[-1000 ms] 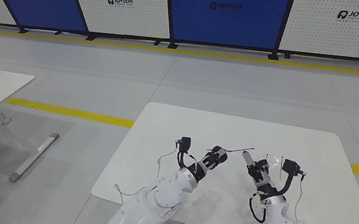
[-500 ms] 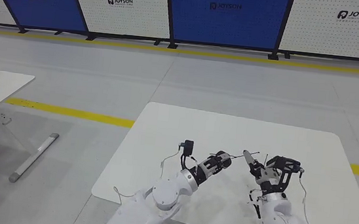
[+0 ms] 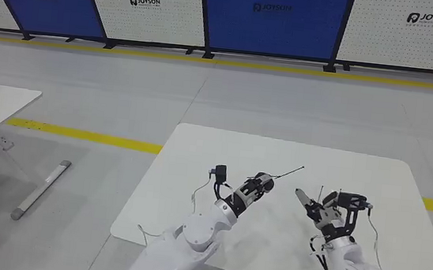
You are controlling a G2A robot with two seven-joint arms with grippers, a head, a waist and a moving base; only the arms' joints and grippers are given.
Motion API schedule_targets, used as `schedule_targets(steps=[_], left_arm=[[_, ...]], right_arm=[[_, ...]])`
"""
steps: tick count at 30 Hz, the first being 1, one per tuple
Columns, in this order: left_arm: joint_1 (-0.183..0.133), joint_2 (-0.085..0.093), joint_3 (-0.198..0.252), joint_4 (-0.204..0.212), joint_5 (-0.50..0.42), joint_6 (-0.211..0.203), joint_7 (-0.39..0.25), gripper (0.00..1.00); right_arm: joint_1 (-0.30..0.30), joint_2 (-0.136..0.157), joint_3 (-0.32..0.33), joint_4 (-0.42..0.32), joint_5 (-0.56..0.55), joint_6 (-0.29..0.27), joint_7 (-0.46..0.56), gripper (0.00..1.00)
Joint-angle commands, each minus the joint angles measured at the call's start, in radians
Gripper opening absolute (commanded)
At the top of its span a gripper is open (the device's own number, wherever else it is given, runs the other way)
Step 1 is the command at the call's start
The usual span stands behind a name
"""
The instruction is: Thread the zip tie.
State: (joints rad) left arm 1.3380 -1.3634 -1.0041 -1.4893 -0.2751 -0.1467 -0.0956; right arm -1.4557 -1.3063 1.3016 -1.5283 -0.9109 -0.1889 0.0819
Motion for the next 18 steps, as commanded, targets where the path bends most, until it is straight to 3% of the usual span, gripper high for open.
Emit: schedule_targets(steps=[1,8,15,18], left_arm=[[-0.002,0.0,0.002,0.001,-0.023,0.009,-0.031,0.0],[-0.002,0.0,0.002,0.001,-0.023,0.009,-0.031,0.0],[0.011,0.0,-0.001,-0.018,-0.044,-0.016,-0.041,0.0],[0.012,0.001,-0.001,-0.022,-0.046,-0.022,-0.043,0.0]], right_arm=[[0.006,-0.001,-0.005,-0.003,-0.041,0.048,-0.003,1.0],[0.006,-0.001,-0.005,-0.003,-0.041,0.048,-0.003,1.0],[0.042,0.009,-0.002,0.034,0.076,-0.145,0.166,1.0],[0.057,0.01,-0.006,0.036,0.107,-0.151,0.181,1.0]])
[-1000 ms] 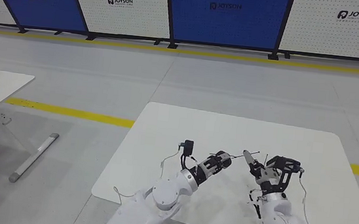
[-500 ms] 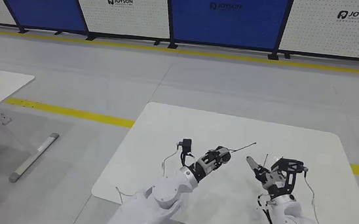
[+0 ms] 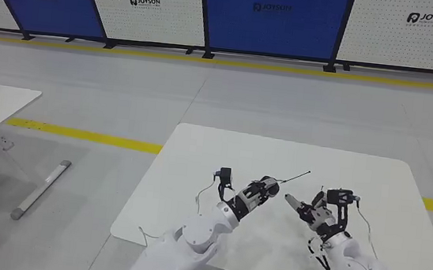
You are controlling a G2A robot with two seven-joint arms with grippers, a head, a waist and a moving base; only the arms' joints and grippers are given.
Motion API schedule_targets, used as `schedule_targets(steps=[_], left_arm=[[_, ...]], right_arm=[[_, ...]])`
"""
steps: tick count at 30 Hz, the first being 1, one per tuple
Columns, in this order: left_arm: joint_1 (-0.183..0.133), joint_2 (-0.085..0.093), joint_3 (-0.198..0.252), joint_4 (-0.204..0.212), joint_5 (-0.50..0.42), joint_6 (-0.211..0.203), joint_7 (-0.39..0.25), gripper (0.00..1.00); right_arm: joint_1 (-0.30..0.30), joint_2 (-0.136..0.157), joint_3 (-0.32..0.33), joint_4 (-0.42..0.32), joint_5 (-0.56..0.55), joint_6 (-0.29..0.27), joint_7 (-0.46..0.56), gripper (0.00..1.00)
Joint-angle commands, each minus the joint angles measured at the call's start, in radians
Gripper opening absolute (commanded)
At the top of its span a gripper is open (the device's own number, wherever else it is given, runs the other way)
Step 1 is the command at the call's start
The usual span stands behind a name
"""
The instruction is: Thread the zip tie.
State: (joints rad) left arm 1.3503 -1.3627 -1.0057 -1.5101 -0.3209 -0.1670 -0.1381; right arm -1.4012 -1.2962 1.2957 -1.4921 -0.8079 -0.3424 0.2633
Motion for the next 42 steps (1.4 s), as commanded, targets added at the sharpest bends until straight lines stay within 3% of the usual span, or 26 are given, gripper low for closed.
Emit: schedule_targets(steps=[1,14,16,21,24,38,42], left_arm=[[0.0,0.0,0.0,-0.001,0.0,-0.001,0.0,0.0],[0.002,-0.001,0.006,-0.006,0.004,0.005,0.003,0.0],[0.001,-0.001,0.007,-0.006,0.006,0.005,0.004,0.0],[0.001,-0.002,0.01,-0.002,0.033,-0.003,0.033,0.0],[0.0,-0.003,0.018,0.003,0.038,-0.004,0.04,0.0],[-0.022,-0.01,0.037,0.035,0.044,0.005,0.042,0.0],[-0.03,-0.012,0.041,0.046,0.044,0.009,0.046,0.0]], right_arm=[[0.002,0.0,0.0,0.0,0.004,0.002,-0.001,1.0],[0.011,-0.004,-0.03,0.007,0.053,0.017,0.006,1.0],[0.015,-0.005,-0.035,0.008,0.053,0.031,-0.001,0.39],[0.021,-0.006,-0.048,0.003,0.046,0.06,-0.002,0.35],[0.021,-0.006,-0.057,-0.002,0.042,0.068,0.005,0.23],[0.029,-0.004,-0.077,-0.013,0.051,0.064,0.033,0.22],[0.029,-0.003,-0.081,-0.016,0.051,0.062,0.034,0.26]])
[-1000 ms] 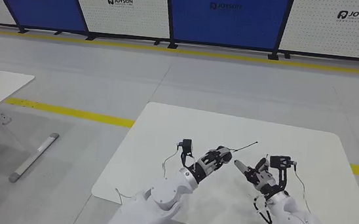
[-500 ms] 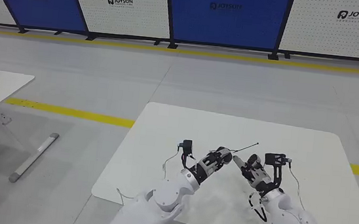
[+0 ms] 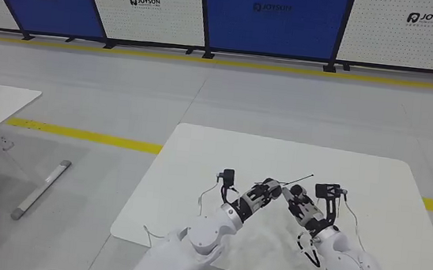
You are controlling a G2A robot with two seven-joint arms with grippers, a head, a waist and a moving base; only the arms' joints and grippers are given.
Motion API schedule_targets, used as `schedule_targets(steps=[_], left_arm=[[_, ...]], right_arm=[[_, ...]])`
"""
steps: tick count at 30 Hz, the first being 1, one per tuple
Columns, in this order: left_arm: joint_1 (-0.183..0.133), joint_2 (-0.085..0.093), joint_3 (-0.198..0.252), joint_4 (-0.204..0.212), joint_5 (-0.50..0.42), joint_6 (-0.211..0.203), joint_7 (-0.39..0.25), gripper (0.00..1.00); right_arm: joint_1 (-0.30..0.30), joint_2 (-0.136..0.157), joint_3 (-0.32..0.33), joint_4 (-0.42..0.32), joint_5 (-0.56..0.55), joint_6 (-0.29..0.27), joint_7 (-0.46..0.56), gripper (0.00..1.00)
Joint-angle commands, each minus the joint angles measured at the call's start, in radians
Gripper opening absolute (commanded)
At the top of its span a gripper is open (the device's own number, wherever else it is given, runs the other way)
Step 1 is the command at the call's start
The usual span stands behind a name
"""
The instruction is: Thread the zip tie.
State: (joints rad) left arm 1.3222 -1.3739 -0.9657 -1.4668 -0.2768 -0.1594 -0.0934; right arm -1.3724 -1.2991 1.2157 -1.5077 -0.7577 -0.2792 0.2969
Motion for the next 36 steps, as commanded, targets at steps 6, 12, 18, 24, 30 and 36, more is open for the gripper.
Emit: schedule_targets(steps=[6,12,18,24,30,36], left_arm=[[-0.015,-0.004,0.01,0.019,0.005,0.011,0.005,0.0],[-0.023,-0.007,0.022,0.029,0.012,0.018,0.006,0.0],[-0.027,-0.009,0.025,0.037,0.013,0.021,0.008,0.0],[-0.027,-0.011,0.029,0.042,0.021,0.019,0.01,0.0],[-0.026,-0.011,0.032,0.045,0.03,0.017,0.003,0.0],[-0.025,-0.011,0.033,0.045,0.032,0.014,0.0,0.0]], right_arm=[[-0.002,0.002,-0.002,-0.007,0.004,-0.005,-0.001,0.27],[-0.002,0.004,-0.001,-0.01,0.013,-0.01,-0.002,0.27],[0.0,0.006,0.0,-0.009,0.02,-0.011,-0.003,0.24],[0.002,0.007,-0.003,-0.008,0.024,-0.011,-0.005,0.2],[0.007,0.008,-0.009,-0.003,0.027,-0.004,-0.003,0.19],[0.011,0.008,-0.014,0.0,0.029,-0.001,-0.007,0.0]])
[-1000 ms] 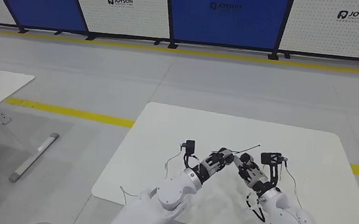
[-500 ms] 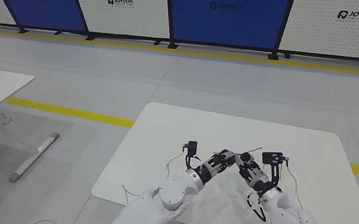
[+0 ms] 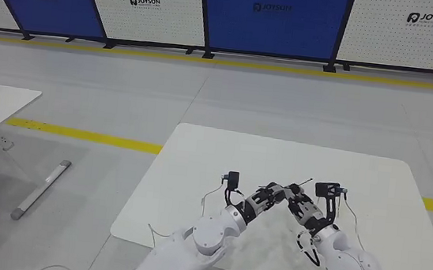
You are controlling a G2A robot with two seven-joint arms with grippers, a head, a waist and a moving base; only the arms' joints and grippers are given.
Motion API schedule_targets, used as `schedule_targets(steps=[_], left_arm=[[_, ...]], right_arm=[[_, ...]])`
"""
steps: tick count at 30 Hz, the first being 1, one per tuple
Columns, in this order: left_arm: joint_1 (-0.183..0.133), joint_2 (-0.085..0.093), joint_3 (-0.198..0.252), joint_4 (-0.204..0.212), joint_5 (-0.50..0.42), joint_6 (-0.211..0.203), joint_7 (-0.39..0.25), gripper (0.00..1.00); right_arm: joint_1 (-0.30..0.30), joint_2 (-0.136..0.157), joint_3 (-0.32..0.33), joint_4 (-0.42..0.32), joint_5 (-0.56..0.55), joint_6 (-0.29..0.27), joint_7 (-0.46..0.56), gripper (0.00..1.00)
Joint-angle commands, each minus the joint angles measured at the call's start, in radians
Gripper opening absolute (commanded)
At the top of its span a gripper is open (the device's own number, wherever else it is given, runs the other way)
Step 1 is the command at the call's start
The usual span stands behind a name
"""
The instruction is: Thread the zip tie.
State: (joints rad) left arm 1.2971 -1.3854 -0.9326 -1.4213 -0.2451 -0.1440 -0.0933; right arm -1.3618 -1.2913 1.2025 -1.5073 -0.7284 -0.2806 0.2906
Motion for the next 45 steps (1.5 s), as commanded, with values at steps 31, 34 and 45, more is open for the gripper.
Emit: schedule_targets(steps=[31,34,45], left_arm=[[0.033,0.008,-0.036,-0.055,-0.006,-0.058,-0.022,0.0],[0.04,0.011,-0.042,-0.067,-0.006,-0.064,-0.027,0.0],[0.087,0.02,-0.058,-0.136,0.015,-0.092,-0.041,0.0]], right_arm=[[0.014,0.002,-0.031,0.012,-0.027,0.035,0.002,0.0],[0.017,0.002,-0.034,0.013,-0.03,0.039,0.007,0.0],[0.024,0.003,-0.04,0.015,-0.041,0.053,0.012,0.0]])
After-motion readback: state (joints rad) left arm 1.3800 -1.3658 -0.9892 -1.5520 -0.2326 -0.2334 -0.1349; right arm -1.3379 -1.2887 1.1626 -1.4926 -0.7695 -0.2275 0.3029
